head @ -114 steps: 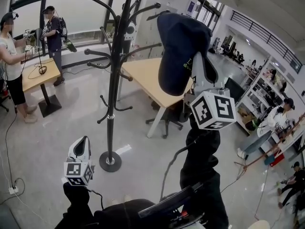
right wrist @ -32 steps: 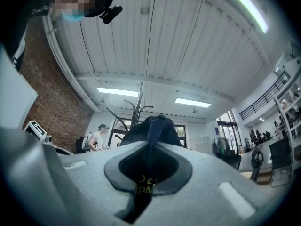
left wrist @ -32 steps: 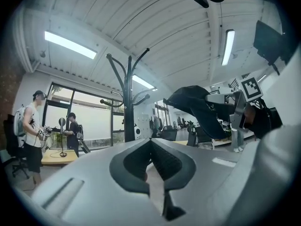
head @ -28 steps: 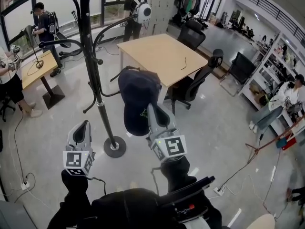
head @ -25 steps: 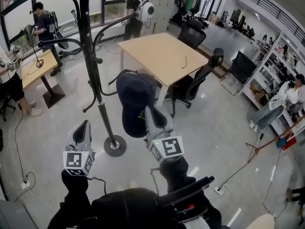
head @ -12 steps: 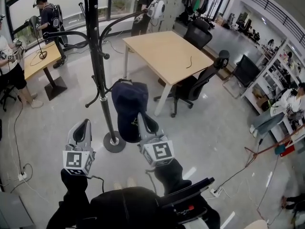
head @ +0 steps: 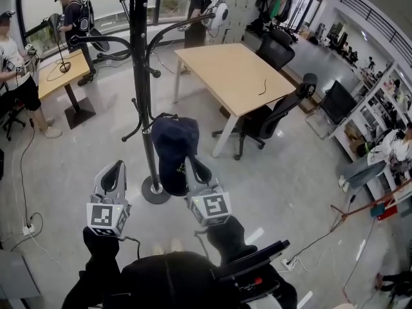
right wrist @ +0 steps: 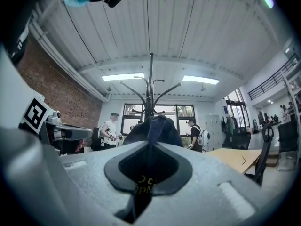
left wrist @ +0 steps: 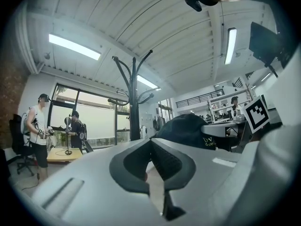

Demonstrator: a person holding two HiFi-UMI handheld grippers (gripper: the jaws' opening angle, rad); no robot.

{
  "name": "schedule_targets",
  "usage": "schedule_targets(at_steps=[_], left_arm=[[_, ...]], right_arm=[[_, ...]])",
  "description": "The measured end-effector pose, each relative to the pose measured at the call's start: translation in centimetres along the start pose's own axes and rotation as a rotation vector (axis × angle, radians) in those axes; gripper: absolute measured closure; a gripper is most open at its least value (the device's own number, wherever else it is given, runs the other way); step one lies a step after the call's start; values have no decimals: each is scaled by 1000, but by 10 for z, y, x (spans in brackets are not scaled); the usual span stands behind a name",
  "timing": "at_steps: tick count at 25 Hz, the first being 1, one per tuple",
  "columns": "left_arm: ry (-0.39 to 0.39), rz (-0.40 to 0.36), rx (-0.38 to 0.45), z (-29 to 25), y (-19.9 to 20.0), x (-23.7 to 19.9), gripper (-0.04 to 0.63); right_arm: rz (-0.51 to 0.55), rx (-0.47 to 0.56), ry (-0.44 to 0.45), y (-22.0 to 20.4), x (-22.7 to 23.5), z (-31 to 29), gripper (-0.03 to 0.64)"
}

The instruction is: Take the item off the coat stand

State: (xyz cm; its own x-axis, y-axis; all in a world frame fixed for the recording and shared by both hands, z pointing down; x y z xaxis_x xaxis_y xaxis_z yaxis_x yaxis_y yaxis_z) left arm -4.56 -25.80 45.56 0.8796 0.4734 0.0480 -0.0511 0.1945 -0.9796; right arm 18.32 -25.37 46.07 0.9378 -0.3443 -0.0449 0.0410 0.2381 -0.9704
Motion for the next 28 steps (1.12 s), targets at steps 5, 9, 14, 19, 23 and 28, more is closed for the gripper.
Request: schedule_targets(at_steps=[5, 9, 14, 19, 23, 28], left_arm=[[4, 7, -2, 2, -3, -1, 592], [15, 25, -10, 4, -8, -2, 592], [6, 7, -21, 6, -15, -5, 592], [22, 14, -26, 10, -18, -12, 592], [28, 17, -32, 11, -19, -14, 592], [14, 9, -23, 9, -17, -10, 592]], right_arm=[[-4, -18, 4, -13, -4, 0, 603], [-10, -53, 6, -26, -6, 0, 603], [-24, -67, 17, -38, -10, 2, 603], [-32, -79, 26, -46, -16, 1, 603], [-40, -77, 25, -44, -18, -1, 603], [-39, -60, 22, -41, -17, -2, 604]])
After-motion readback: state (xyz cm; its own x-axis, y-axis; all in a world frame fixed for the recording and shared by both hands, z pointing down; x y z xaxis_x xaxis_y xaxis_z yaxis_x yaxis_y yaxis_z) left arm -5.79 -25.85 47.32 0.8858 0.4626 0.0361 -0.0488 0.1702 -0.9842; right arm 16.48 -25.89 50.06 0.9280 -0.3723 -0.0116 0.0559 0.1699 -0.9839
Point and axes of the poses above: the fingertips, and each gripper's own axes: z backward along the fingers, x to its right, y out of its top, the point moved 5 cm from there along z, backward along the fingers, and after that the axes turned 7 degrees about x, right-handed, at the moved point
